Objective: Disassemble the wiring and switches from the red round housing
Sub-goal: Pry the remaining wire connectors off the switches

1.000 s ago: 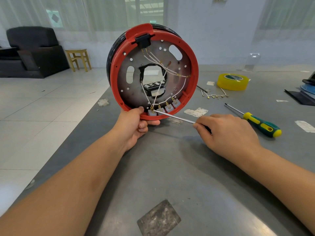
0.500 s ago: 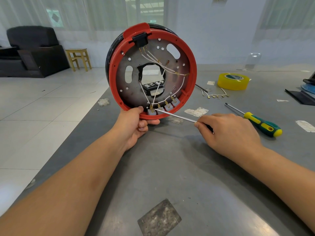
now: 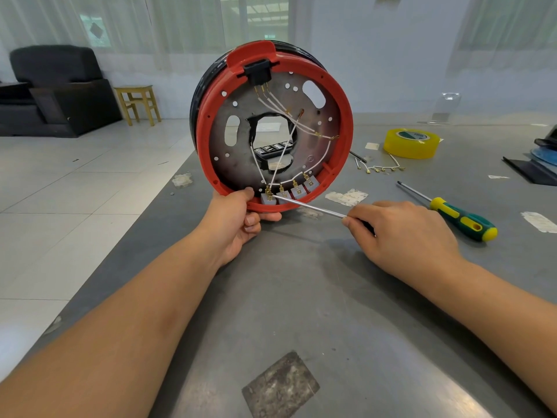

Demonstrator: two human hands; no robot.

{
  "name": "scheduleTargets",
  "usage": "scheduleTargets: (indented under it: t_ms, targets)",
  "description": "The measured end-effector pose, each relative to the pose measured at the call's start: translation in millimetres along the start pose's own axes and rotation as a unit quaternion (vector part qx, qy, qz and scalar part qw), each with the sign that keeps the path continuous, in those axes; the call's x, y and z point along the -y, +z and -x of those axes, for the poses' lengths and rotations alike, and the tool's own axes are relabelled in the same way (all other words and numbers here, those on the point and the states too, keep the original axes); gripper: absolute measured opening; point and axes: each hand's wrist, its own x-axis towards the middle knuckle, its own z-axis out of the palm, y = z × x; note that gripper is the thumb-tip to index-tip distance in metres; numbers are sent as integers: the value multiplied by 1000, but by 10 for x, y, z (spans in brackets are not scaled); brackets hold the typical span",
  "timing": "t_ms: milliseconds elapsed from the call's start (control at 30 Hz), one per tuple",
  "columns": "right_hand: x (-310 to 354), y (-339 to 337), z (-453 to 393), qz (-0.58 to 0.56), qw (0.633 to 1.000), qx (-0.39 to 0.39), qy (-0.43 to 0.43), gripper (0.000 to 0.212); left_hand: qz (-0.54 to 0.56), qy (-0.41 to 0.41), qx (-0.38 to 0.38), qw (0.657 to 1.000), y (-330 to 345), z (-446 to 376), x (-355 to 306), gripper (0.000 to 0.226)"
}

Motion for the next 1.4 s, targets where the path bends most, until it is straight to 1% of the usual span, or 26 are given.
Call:
scheduleTargets:
  t_ms: [133, 433, 600, 900, 1100, 1300, 1400]
  targets:
    - [-4, -11, -1, 8, 1000, -6, -5, 39, -5, 3, -2, 1000, 4, -3, 0, 36]
    - [-27, -11, -10, -39, 999, 18, 2, 31, -13, 17, -5, 1000, 4, 4, 7, 37]
    - [-32, 7, -11, -51, 998, 28, 13, 31, -14, 25, -6, 1000, 3, 6, 13, 39]
    - [16, -15, 17, -3, 1000, 3, 12, 36, -11, 28, -9, 1000, -10, -17, 20, 37]
    - [46, -59, 21, 37, 999, -10, -1, 39, -14, 26, -12, 999, -11, -10, 18, 37]
    - [50, -104, 17, 63, 997, -33, -18, 38, -12, 25, -15, 1000, 0, 1, 8, 36]
    - [42, -113, 4, 74, 996, -38, -24, 39, -8, 20, -11, 1000, 9, 6, 3, 27]
